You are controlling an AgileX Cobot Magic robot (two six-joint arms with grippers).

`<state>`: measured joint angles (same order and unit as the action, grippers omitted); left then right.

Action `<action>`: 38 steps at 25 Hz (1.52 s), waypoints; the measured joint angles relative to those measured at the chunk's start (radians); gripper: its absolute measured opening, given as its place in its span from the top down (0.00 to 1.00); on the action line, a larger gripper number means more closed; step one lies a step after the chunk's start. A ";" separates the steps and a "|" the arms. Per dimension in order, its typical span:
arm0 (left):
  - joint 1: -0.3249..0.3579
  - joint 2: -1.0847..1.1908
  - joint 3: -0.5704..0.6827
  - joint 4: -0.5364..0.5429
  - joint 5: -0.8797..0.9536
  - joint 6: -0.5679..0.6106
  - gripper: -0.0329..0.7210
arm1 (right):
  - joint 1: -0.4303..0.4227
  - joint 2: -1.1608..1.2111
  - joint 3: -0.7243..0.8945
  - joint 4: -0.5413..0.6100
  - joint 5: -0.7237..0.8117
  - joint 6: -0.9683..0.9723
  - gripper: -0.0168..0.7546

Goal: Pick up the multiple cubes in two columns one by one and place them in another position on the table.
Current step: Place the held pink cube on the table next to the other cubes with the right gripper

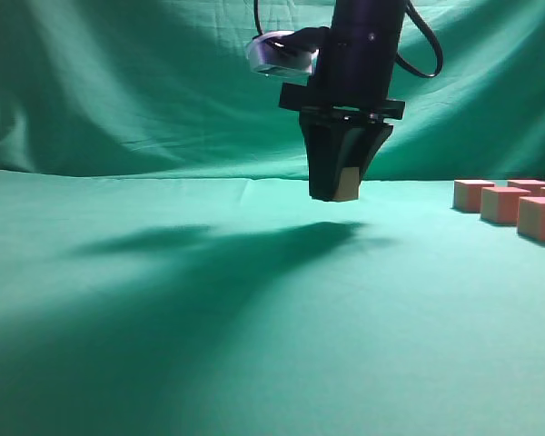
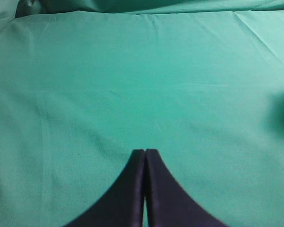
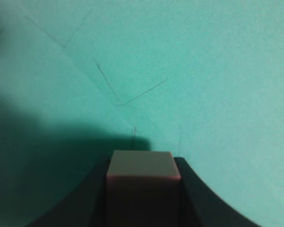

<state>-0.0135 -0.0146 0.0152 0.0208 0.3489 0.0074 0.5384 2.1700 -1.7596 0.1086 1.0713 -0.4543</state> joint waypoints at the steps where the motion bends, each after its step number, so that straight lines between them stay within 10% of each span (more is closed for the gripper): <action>1: 0.000 0.000 0.000 0.000 0.000 0.000 0.96 | 0.000 0.000 0.000 0.000 -0.004 0.014 0.63; 20: 0.000 0.000 0.000 0.000 0.000 0.000 0.96 | 0.000 0.048 -0.002 -0.012 -0.029 0.089 0.63; 27: 0.000 0.000 0.000 0.000 0.000 0.000 0.96 | 0.000 0.049 -0.002 -0.012 -0.011 0.094 0.13; 38: 0.000 0.000 0.000 0.000 0.000 0.000 0.96 | 0.000 0.013 -0.190 -0.092 0.150 0.111 0.22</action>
<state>-0.0135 -0.0146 0.0152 0.0208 0.3489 0.0074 0.5384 2.1828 -1.9493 0.0166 1.2210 -0.3435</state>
